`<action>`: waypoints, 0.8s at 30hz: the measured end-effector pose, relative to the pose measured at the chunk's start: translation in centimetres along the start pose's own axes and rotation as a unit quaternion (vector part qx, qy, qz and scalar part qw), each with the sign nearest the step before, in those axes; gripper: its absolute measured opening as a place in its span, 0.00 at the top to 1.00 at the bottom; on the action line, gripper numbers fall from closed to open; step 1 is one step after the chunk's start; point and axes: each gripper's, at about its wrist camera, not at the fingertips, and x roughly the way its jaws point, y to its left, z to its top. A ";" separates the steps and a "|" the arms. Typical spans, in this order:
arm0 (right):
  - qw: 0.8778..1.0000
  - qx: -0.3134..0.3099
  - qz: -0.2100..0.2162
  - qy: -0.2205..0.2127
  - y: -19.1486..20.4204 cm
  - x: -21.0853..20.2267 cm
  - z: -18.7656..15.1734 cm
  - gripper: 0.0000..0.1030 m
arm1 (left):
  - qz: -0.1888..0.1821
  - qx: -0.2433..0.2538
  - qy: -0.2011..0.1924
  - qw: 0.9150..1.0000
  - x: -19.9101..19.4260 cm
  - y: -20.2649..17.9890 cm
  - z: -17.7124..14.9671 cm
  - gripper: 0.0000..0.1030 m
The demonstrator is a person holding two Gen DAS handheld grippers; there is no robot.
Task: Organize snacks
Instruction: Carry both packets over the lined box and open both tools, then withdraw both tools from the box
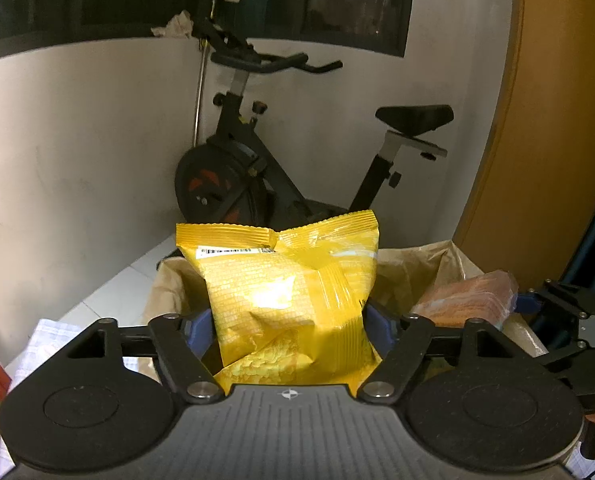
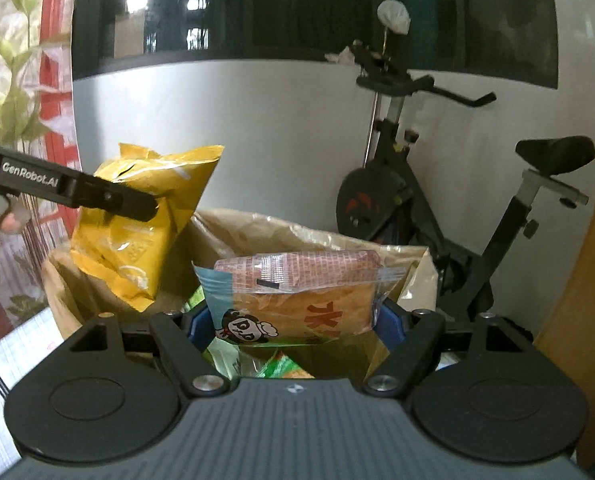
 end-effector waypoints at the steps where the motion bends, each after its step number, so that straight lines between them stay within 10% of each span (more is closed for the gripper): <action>1: 1.000 0.001 -0.002 0.005 0.0 0.1 0.0 0.20 | 0.000 -0.002 0.002 1.000 0.1 0.1 -0.2 0.21; 24: 0.998 0.029 0.030 -0.038 1.6 -6.5 -1.4 0.09 | 0.037 -0.017 -0.065 0.997 -9.0 1.6 -4.3 0.13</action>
